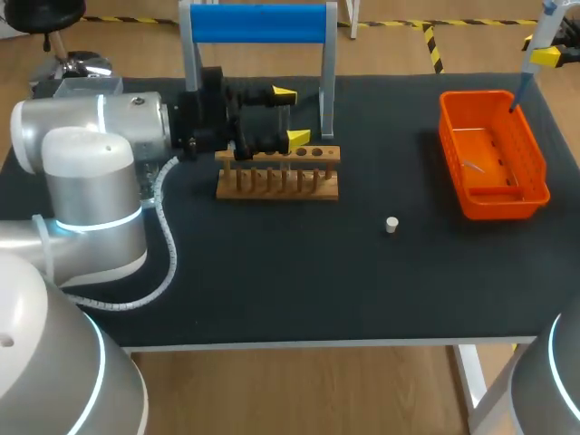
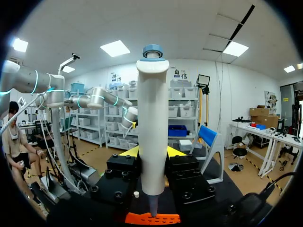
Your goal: Invert the test tube, pick up the pipette, mount the tip to pipette, aspirate from beaker and dispense into the tube, eject the tip, return the pipette, and cap with the stopper.
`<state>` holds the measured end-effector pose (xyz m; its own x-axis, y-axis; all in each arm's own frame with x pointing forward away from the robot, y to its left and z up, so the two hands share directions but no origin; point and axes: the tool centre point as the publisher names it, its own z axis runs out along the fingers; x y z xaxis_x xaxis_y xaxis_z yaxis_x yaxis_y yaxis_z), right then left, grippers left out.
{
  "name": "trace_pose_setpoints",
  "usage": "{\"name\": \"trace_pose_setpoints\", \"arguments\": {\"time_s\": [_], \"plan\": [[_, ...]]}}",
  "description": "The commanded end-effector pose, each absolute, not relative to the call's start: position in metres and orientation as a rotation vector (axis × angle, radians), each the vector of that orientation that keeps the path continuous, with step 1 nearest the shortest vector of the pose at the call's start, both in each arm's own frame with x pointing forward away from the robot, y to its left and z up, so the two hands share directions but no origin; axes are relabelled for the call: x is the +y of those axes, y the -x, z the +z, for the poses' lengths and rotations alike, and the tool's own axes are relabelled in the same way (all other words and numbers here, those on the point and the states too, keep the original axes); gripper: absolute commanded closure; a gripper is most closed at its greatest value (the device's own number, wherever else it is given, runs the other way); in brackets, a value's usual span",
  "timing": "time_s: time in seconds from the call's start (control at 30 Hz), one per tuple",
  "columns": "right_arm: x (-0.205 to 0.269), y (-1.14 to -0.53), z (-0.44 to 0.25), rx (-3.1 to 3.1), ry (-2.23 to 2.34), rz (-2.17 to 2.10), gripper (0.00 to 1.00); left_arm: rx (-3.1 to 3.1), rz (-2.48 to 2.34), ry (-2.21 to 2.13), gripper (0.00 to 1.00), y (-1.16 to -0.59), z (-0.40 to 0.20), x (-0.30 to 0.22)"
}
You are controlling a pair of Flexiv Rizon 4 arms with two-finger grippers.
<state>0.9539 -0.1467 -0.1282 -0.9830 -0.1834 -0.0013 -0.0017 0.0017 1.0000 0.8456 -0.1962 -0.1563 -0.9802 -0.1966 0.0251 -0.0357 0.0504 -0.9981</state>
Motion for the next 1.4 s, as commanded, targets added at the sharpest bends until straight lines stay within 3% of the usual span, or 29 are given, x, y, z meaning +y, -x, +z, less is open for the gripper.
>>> {"name": "trace_pose_setpoints", "arguments": {"time_s": [0.03,0.9,1.4], "plan": [[-0.149,-0.956,-0.128,-2.127,-0.204,-2.117,1.00,2.166,-2.065,0.266,0.00,-0.839,-0.155,-0.195],[-0.149,-0.956,-0.128,-2.127,-0.204,-2.117,1.00,2.166,-2.065,0.266,0.00,-0.839,-0.155,-0.195],[-0.083,-0.906,-0.140,-2.212,-0.164,-2.028,1.00,2.166,-2.065,0.266,0.00,-0.839,-0.155,-0.195]]}}
